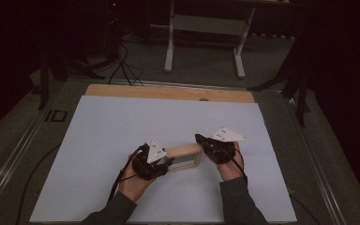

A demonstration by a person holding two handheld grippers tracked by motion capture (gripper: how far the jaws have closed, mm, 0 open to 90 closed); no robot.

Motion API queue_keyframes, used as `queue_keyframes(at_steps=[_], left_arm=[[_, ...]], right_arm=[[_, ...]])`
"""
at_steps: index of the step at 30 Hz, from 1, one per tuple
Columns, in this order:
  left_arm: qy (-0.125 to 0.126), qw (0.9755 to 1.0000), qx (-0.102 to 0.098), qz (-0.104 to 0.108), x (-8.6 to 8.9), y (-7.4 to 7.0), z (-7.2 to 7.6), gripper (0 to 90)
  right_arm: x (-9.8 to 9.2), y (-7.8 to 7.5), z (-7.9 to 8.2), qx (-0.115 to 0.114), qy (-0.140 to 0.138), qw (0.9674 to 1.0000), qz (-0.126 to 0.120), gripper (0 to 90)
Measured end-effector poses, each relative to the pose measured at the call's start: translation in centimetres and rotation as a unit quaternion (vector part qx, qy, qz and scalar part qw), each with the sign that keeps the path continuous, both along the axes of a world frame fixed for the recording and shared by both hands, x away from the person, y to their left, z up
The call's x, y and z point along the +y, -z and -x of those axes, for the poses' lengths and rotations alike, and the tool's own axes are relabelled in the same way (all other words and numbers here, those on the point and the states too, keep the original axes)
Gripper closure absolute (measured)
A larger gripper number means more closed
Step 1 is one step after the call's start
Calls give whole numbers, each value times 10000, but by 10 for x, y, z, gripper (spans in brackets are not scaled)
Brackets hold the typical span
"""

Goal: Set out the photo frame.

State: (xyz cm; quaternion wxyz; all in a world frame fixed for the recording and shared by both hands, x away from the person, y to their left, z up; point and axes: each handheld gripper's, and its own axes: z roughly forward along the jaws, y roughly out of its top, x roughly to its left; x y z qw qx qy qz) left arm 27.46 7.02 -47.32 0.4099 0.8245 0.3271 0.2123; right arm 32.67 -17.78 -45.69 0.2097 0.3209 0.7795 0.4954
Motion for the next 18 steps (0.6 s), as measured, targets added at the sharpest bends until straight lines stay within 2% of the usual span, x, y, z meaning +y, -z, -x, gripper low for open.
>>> queue_keyframes(at_steps=[9, 12, 18], left_arm=[[-34, 10000, -22, -22, 0, 0, -1, 569], [-1, 10000, 10, 22, 1, 0, -1, 568], [-7, 10000, 43, 73, 2, 1, -2, 567]], right_arm=[[0, -1, 0, 43, -25, 10000, -3, 891], [-1, -2, 1, 39, 4, 10000, 29, 826], [-7, -5, 1, 53, -47, 9999, -135, 717]])
